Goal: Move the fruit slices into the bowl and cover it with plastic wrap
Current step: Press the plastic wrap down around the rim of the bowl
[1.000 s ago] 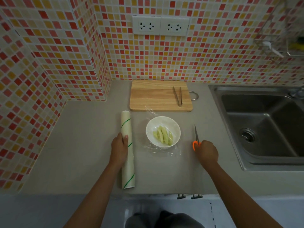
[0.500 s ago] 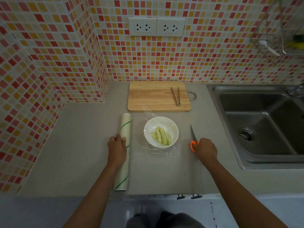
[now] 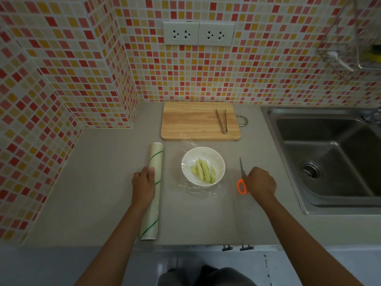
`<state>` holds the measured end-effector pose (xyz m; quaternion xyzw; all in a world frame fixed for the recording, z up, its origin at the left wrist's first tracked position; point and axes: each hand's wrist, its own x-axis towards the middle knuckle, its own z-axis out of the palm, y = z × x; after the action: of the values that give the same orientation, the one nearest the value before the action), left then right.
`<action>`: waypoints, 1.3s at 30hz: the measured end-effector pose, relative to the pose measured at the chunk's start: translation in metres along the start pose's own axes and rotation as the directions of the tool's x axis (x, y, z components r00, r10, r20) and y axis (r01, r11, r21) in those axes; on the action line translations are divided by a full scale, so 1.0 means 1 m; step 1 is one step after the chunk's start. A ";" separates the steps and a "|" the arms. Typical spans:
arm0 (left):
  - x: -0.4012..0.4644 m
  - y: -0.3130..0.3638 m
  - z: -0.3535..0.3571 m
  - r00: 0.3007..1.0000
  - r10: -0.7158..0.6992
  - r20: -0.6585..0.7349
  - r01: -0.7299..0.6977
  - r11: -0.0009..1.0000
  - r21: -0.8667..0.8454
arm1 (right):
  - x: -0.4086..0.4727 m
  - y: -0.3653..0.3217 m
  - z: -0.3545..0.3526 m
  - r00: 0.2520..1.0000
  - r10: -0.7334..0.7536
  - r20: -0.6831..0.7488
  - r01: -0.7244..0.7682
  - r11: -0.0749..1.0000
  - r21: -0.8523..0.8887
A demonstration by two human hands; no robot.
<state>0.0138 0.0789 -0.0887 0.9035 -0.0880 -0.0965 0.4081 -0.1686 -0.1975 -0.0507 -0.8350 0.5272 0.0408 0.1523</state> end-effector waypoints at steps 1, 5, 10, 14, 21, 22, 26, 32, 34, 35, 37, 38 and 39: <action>0.000 0.000 0.000 1.000 -0.013 -0.006 0.013 1.000 -0.014 | 0.001 -0.003 0.000 0.999 -0.008 -0.048 0.012 0.998 0.069; 0.000 0.005 0.001 0.995 -0.040 -0.091 0.047 0.996 0.072 | 0.001 -0.023 0.003 0.975 -0.118 -0.188 0.191 0.878 0.440; -0.011 0.036 0.007 0.931 0.252 -0.264 -0.261 0.965 0.004 | -0.007 -0.057 0.007 0.969 -0.241 -0.050 0.187 0.592 0.784; -0.014 0.077 0.036 0.995 0.074 -0.070 -0.092 0.947 -0.308 | -0.011 -0.069 0.013 0.968 -0.251 0.025 0.114 0.524 0.844; -0.001 0.092 0.069 0.986 -0.146 0.080 0.167 0.874 -0.457 | -0.011 -0.063 0.026 0.983 -0.176 -0.056 0.138 0.496 0.858; 0.000 0.092 0.072 0.987 -0.148 0.061 0.159 0.880 -0.446 | -0.010 -0.063 0.028 0.984 -0.162 -0.074 0.146 0.499 0.854; 0.003 0.093 0.077 0.988 -0.156 -0.010 0.140 0.908 -0.395 | -0.007 -0.069 0.035 0.990 -0.126 -0.064 0.115 0.448 0.887; 0.007 0.090 0.083 0.985 -0.162 -0.056 0.126 0.905 -0.405 | -0.007 -0.080 0.045 0.993 -0.095 -0.065 0.096 0.374 0.922; 0.006 0.088 0.086 0.985 -0.142 -0.102 0.089 0.910 -0.404 | -0.007 -0.080 0.048 0.992 -0.095 -0.087 0.117 0.377 0.919; 0.005 0.088 0.087 0.982 -0.133 -0.134 0.069 0.912 -0.403 | -0.006 -0.080 0.050 0.991 -0.094 -0.094 0.123 0.380 0.917; 0.002 0.089 0.087 0.973 -0.131 -0.188 0.043 0.911 -0.410 | -0.005 -0.080 0.052 0.991 -0.089 -0.104 0.131 0.392 0.911; 0.001 0.089 0.087 0.969 -0.138 -0.206 0.039 0.905 -0.424 | -0.004 -0.080 0.053 0.990 -0.084 -0.109 0.134 0.392 0.910; 0.001 0.090 0.087 0.965 -0.144 -0.220 0.033 0.898 -0.439 | -0.004 -0.080 0.054 0.990 -0.079 -0.114 0.136 0.387 0.912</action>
<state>-0.0137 -0.0422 -0.0773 0.7985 0.0285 -0.0191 0.6010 -0.0941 -0.1465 -0.0843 -0.6466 0.4113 -0.2873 0.5747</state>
